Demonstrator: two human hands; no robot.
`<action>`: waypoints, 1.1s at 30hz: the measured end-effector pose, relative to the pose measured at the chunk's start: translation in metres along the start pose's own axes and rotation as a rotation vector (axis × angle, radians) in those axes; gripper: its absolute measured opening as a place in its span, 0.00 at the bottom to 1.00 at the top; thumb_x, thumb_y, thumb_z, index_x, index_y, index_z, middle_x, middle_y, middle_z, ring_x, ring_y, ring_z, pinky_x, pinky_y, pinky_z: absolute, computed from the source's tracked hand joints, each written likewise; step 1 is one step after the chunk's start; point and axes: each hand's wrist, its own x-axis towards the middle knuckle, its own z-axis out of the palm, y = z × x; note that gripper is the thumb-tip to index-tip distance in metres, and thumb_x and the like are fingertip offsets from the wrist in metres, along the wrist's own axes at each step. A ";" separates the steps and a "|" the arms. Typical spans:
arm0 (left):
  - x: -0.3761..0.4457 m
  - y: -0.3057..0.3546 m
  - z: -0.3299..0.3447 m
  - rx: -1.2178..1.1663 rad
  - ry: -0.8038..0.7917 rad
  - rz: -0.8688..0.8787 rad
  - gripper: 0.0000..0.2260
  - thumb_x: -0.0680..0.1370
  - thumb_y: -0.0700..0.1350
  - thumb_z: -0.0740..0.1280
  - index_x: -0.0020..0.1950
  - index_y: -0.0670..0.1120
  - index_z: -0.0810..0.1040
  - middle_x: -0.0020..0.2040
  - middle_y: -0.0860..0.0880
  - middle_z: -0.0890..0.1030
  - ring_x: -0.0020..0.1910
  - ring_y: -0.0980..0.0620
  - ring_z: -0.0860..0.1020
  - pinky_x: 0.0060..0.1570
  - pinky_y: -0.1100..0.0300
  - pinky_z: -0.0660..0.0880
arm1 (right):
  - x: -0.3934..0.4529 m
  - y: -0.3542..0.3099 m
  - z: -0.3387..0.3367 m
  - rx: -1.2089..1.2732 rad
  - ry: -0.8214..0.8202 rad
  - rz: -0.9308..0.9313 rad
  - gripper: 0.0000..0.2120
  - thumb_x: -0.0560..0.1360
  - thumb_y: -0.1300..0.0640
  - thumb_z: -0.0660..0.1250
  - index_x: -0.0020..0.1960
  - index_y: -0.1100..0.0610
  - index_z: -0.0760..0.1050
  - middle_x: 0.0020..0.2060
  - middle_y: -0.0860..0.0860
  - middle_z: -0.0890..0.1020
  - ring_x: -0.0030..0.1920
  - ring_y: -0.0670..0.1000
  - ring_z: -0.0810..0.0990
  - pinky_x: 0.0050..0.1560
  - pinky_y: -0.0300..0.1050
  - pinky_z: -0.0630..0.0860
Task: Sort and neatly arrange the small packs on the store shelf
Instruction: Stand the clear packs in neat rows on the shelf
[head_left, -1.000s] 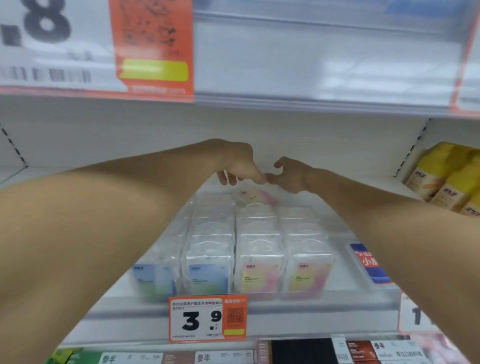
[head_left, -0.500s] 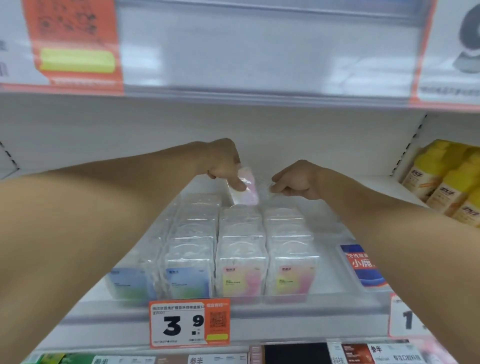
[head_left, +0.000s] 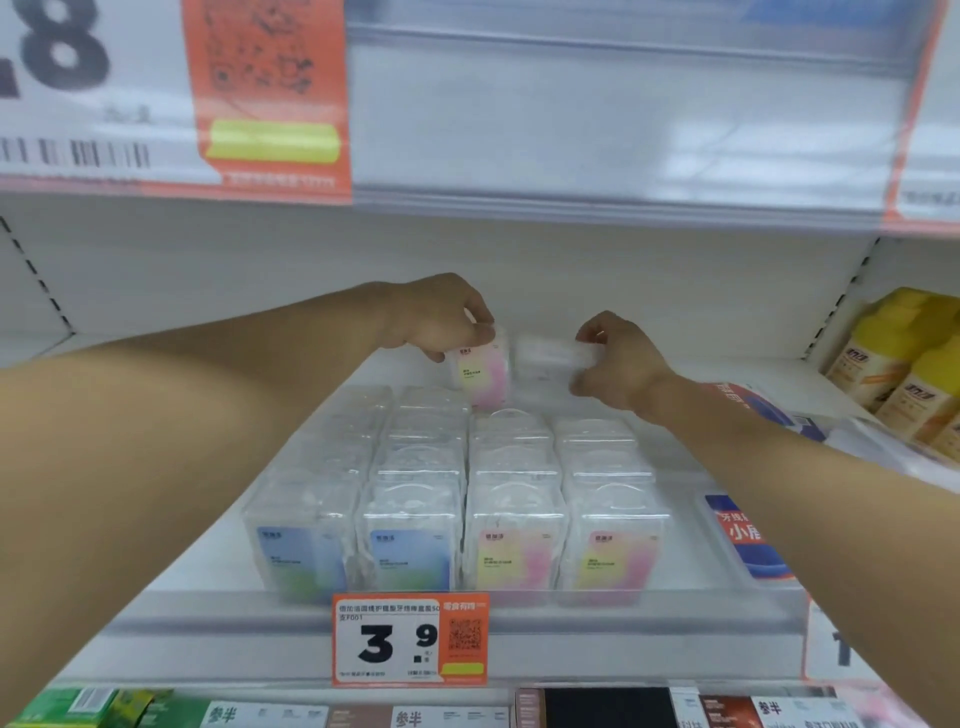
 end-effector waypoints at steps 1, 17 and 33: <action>-0.001 -0.001 0.000 -0.022 -0.003 0.000 0.13 0.79 0.49 0.65 0.63 0.48 0.77 0.56 0.46 0.79 0.53 0.47 0.79 0.47 0.57 0.81 | -0.003 0.004 -0.004 -0.040 0.046 -0.088 0.18 0.67 0.74 0.68 0.49 0.55 0.73 0.45 0.53 0.75 0.42 0.54 0.75 0.30 0.36 0.73; -0.014 -0.001 0.002 -0.030 -0.042 0.023 0.13 0.79 0.50 0.67 0.62 0.50 0.76 0.52 0.46 0.80 0.51 0.44 0.81 0.54 0.51 0.80 | -0.009 0.023 -0.037 0.443 -0.106 -0.027 0.25 0.65 0.71 0.77 0.59 0.56 0.80 0.57 0.53 0.82 0.56 0.52 0.82 0.52 0.40 0.81; -0.022 0.005 0.006 -0.064 -0.087 0.029 0.14 0.78 0.49 0.67 0.64 0.49 0.77 0.55 0.48 0.80 0.54 0.50 0.79 0.54 0.56 0.79 | -0.027 0.005 -0.035 0.522 -0.344 0.023 0.16 0.72 0.59 0.74 0.58 0.62 0.80 0.50 0.57 0.86 0.54 0.56 0.84 0.57 0.49 0.81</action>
